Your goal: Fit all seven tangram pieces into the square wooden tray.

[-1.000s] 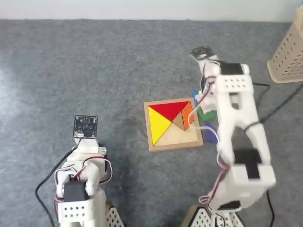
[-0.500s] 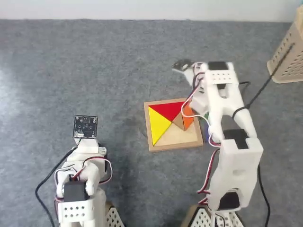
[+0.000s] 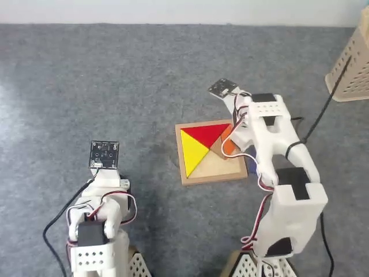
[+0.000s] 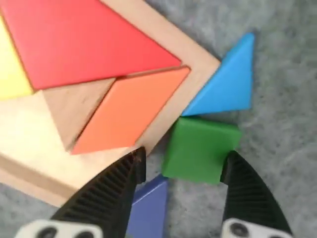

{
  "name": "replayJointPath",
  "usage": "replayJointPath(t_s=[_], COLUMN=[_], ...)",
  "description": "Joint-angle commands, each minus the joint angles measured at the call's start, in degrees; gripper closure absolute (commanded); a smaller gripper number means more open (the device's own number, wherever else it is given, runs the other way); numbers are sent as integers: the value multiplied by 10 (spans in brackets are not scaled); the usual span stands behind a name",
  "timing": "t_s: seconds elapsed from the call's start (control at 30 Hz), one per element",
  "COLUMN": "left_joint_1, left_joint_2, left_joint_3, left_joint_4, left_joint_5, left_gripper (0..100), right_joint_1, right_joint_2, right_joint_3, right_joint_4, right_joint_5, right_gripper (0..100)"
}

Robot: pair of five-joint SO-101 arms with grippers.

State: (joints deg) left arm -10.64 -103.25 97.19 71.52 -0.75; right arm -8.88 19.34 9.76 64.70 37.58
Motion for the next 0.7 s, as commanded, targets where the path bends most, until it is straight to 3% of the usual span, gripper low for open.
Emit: replayJointPath(t_s=[0.0, 0.47, 0.67], left_joint_1=[4, 4, 4], left_joint_2=[-9, -9, -9], left_joint_3=[-7, -7, -7], left_joint_4=[7, 7, 7], left_joint_5=[4, 4, 4], left_gripper=[988, 988, 988], right_joint_1=[19, 31, 30], right_joint_2=[-23, -23, -10], right_joint_3=[1, 2, 1], right_joint_4=[-12, -12, -25], right_joint_5=[-6, -11, -9], right_gripper=[749, 700, 779])
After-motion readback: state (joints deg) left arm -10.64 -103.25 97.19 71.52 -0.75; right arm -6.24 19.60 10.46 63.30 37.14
